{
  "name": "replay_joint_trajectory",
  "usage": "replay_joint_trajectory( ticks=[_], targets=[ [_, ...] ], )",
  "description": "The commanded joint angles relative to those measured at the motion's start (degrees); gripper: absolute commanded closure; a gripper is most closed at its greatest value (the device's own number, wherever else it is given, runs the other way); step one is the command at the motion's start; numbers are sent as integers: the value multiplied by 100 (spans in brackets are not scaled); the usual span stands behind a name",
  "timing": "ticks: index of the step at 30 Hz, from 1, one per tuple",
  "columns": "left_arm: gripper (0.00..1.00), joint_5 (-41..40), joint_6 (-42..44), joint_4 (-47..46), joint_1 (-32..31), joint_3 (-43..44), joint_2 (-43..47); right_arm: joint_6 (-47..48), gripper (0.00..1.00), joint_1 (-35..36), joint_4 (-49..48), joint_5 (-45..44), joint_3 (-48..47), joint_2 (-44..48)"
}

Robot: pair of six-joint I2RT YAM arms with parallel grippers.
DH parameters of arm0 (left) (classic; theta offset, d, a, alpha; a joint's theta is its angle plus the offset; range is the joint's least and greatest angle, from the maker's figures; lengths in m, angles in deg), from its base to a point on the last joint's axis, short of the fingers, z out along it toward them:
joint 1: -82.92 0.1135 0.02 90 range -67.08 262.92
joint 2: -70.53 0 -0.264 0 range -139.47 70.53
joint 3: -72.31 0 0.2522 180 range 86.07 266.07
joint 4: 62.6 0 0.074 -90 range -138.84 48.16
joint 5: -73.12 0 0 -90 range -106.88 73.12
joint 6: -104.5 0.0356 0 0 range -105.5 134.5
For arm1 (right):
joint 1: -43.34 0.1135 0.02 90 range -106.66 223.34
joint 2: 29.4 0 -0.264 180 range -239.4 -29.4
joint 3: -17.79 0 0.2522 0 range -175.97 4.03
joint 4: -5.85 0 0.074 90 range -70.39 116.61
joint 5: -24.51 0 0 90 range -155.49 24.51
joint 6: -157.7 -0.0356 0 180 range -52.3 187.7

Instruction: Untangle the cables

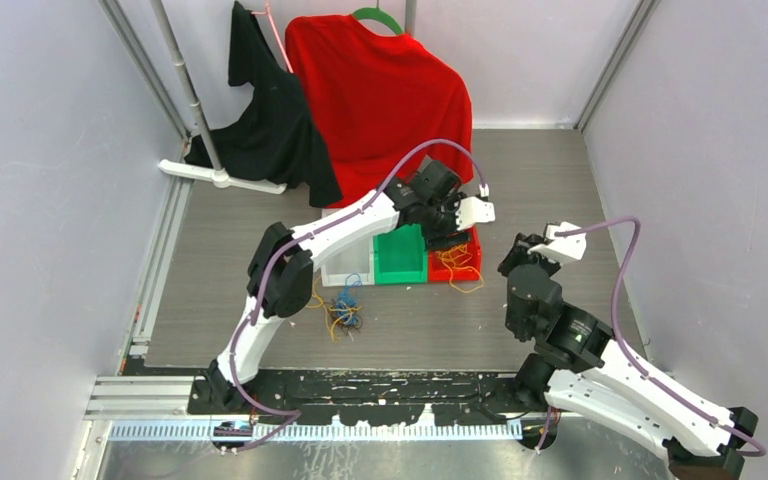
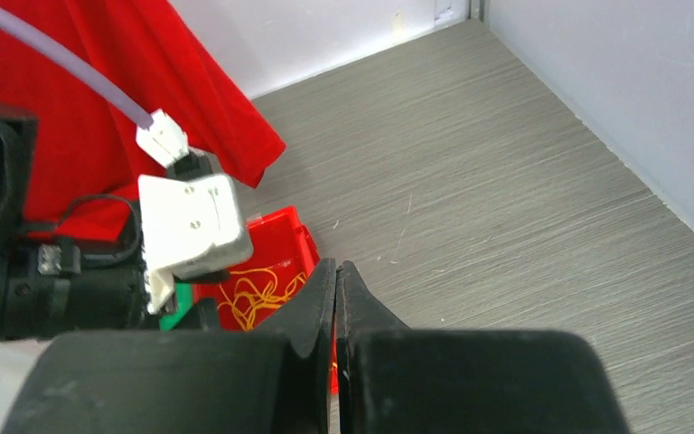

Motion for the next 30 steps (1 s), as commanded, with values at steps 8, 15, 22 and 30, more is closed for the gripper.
replay_joint_trajectory(
  ticks=[8, 15, 22, 30],
  targets=[
    [0, 1879, -230, 2108, 1192, 849, 1043, -1168, 94, -491, 319, 2049, -239, -987],
    [0, 2538, 542, 3437, 2706, -634, 2659, -1410, 94, -931, 571, 3431, -602, -2037],
    [1, 2221, 1414, 3114, 3934, -3314, 4336, -2146, 61, -1112, 1619, 3922, -445, -2042],
    [8, 1966, 1556, 2476, 4323, -4877, 4684, -2767, 53, -1416, 1521, 4745, 22, -2379]
  ],
)
